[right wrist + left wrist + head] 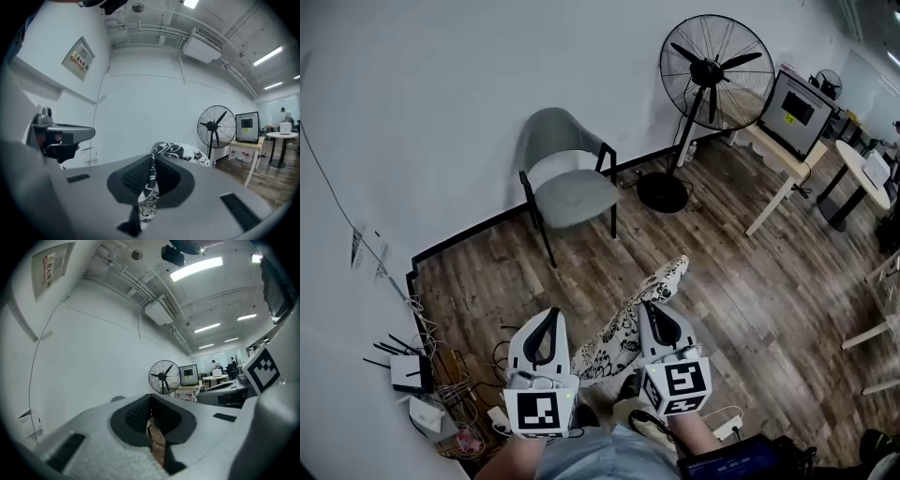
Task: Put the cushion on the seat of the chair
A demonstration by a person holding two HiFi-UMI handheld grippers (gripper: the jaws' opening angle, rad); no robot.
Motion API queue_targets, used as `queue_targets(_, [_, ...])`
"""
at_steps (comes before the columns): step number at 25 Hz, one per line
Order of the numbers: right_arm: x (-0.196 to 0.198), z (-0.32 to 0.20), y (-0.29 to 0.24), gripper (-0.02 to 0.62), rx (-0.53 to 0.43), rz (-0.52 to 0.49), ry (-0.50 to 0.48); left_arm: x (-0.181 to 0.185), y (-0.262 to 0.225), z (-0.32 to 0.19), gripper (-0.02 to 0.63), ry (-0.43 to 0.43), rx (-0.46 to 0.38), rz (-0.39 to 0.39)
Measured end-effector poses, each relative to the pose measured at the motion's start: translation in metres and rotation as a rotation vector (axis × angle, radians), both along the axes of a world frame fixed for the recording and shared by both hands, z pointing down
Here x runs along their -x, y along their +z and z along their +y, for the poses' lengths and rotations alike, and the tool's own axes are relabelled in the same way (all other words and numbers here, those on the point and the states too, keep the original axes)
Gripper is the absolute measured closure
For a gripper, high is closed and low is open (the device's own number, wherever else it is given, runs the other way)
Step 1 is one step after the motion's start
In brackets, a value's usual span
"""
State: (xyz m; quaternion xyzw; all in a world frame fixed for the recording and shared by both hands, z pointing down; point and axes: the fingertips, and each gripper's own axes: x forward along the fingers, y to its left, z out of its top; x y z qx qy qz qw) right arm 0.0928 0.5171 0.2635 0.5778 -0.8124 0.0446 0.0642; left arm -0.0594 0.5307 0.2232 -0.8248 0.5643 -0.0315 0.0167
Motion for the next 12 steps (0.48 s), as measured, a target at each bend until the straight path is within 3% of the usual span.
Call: queue_targets(12, [-0.03, -0.088, 0.025, 0.578, 0.027, 0.004, -0.001, -0.027, 0.024, -0.091, 0.597, 0.006, 0.031, -0.03])
